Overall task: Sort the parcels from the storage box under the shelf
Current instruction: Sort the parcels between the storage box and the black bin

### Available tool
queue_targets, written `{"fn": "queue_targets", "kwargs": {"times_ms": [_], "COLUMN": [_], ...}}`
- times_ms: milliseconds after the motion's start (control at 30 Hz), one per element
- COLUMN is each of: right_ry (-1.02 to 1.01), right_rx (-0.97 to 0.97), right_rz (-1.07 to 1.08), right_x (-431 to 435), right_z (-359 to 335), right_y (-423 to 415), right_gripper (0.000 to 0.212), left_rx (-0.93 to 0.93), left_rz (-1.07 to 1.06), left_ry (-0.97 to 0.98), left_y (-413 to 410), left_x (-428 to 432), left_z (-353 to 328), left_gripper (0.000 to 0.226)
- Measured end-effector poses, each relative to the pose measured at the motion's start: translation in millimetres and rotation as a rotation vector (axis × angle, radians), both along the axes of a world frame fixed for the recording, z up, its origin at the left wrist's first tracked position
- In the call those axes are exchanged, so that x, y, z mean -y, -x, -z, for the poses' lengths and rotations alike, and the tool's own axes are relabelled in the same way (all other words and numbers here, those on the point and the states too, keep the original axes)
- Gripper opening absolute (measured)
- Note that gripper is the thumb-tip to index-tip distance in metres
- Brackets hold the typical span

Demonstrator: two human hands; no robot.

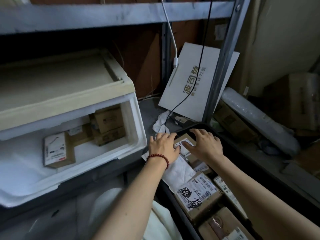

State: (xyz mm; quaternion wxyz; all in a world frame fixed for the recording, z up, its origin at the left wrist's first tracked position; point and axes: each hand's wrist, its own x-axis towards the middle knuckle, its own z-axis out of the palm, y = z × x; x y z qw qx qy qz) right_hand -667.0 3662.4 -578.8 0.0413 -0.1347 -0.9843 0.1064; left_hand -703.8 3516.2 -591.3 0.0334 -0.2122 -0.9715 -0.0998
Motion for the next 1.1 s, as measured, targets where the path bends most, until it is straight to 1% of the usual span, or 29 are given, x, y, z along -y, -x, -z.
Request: {"fn": "queue_targets", "kwargs": {"times_ms": [167, 333, 467, 600, 833, 1000, 1100], "right_ry": [0.000, 0.032, 0.032, 0.078, 0.154, 0.164, 0.164], "right_rx": [-0.049, -0.088, -0.093, -0.061, -0.029, -0.027, -0.034], "right_rz": [-0.086, -0.221, -0.341, -0.432, -0.539, -0.547, -0.544], "right_x": [42, 104, 157, 210, 285, 309, 313], "right_z": [-36, -62, -73, -82, -77, -56, -39], "right_y": [-14, -21, -26, -28, -29, -20, -11], "right_gripper": [0.068, 0.066, 0.068, 0.069, 0.068, 0.061, 0.058], "left_rx": [-0.081, -0.030, -0.049, -0.075, -0.008, 0.025, 0.075], "left_rz": [-0.065, -0.237, -0.341, -0.434, -0.601, -0.610, -0.614], "left_ry": [0.006, 0.023, 0.032, 0.038, 0.040, 0.031, -0.044], "left_y": [-25, -43, -62, -82, -96, -88, -76], "left_x": [47, 115, 171, 227, 314, 334, 338], "left_z": [-40, -72, -85, -92, -86, -62, -43], "left_gripper": [0.047, 0.052, 0.051, 0.047, 0.049, 0.052, 0.052]}}
